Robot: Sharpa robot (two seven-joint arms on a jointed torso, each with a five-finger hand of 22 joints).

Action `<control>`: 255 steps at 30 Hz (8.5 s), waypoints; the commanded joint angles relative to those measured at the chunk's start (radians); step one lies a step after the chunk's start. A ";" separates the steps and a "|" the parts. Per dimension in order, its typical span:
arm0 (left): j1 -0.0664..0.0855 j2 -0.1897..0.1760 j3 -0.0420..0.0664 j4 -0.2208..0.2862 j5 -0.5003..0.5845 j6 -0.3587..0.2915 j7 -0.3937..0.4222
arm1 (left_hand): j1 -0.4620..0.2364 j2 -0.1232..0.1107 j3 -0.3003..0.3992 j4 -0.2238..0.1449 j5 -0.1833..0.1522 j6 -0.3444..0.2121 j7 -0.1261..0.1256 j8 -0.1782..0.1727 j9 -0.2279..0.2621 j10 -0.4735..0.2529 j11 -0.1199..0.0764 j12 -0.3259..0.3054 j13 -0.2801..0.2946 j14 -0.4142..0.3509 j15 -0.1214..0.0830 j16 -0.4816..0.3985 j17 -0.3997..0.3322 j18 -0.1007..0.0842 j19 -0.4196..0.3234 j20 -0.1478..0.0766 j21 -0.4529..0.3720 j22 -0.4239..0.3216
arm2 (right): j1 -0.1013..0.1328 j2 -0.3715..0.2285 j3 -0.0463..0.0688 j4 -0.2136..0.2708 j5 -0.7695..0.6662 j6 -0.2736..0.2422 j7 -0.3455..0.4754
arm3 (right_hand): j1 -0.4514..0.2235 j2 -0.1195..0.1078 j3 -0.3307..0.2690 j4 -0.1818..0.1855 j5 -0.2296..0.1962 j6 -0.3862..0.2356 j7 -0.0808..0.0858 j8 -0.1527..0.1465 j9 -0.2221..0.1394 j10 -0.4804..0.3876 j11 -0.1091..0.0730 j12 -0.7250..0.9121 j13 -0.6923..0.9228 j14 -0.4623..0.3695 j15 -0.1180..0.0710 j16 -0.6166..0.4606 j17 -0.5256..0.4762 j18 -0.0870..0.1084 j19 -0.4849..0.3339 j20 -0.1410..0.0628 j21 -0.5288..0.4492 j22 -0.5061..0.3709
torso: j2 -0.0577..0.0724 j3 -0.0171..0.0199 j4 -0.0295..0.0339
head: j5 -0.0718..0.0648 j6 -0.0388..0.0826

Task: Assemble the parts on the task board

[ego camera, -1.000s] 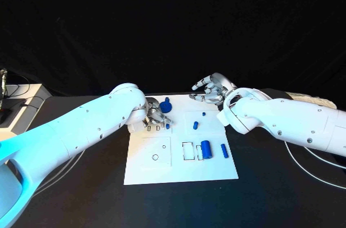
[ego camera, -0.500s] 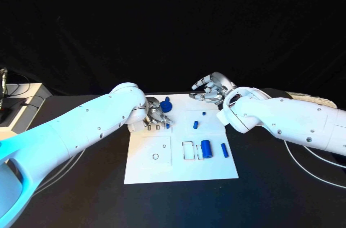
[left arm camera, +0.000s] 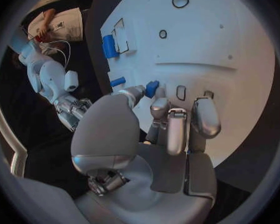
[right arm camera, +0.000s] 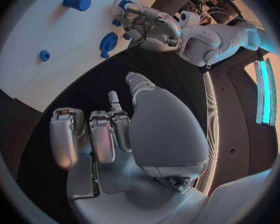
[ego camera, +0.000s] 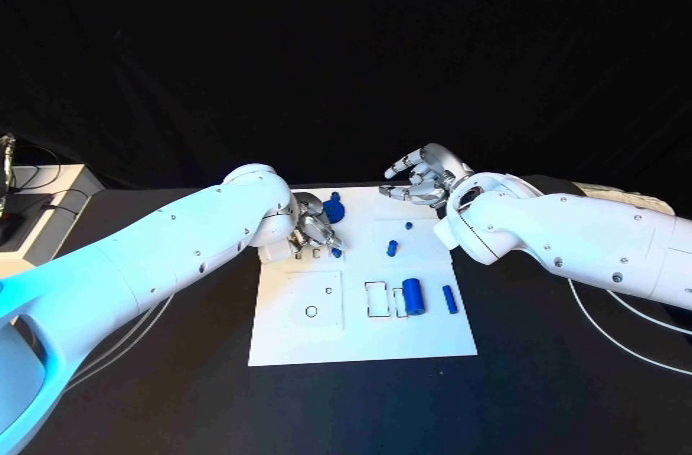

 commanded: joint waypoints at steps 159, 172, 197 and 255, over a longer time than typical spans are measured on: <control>-0.089 -0.118 -0.019 0.149 -0.120 -0.243 -0.029 | -0.234 -0.095 0.222 -0.105 0.144 0.118 -0.087 0.045 0.357 0.129 -0.078 0.018 0.034 0.090 -0.075 0.030 0.213 -0.043 0.114 -0.064 0.067 0.159 | -0.005 -0.019 0.000 -0.013 -0.005 0.024 0.004 | -0.025 0.006 0.000 0.002 0.021 0.003 -0.004 0.010 0.003 0.031 -0.006 -0.002 0.195 0.097 -0.002 -0.005 0.238 0.010 0.046 -0.003 -0.009 0.158 | -0.024 0.0067 0.0093 | 0.007 -0.052; -0.089 -0.119 -0.019 0.149 -0.119 -0.240 -0.029 | -0.218 -0.100 0.098 -0.050 0.140 0.130 -0.086 0.027 0.370 0.127 -0.077 0.021 0.034 0.091 -0.075 0.031 0.215 -0.043 0.116 -0.064 0.067 0.163 | -0.005 -0.020 0.000 -0.013 -0.005 0.023 0.005 | -0.027 0.005 0.000 0.001 0.021 0.001 -0.004 0.010 0.003 0.031 -0.006 -0.002 0.195 0.097 -0.002 -0.005 0.237 0.010 0.046 -0.003 -0.009 0.158 | -0.024 0.0061 0.0090 | 0.006 -0.054; -0.089 -0.140 -0.015 0.172 -0.115 -0.262 -0.032 | -0.195 -0.028 -0.259 0.019 -0.040 0.146 -0.083 -0.013 0.406 0.126 -0.075 0.028 0.033 0.091 -0.072 0.032 0.215 -0.043 0.117 -0.061 0.064 0.166 | -0.006 -0.024 0.000 -0.014 -0.005 0.018 0.008 | -0.026 0.003 0.001 0.000 0.019 0.000 -0.004 0.011 0.003 0.031 -0.006 -0.002 0.194 0.097 -0.002 -0.005 0.237 0.010 0.046 -0.004 -0.010 0.157 | -0.024 0.0057 0.0093 | 0.004 -0.051; 0.018 -0.077 0.123 -0.134 -0.078 -0.210 0.045 | -0.087 -0.027 -0.105 0.018 -0.161 -0.002 0.031 -0.251 0.143 -0.060 0.027 -0.072 -0.176 0.087 0.017 0.030 0.205 -0.036 0.096 0.013 0.046 0.145 | -0.003 -0.031 0.004 -0.007 -0.028 0.009 0.008 | -0.034 0.003 0.000 0.002 0.018 -0.002 -0.003 0.011 0.003 0.032 -0.006 -0.001 0.195 0.097 -0.002 -0.005 0.236 0.010 0.046 -0.004 -0.009 0.158 | 0.029 -0.0024 0.0038 | 0.025 0.010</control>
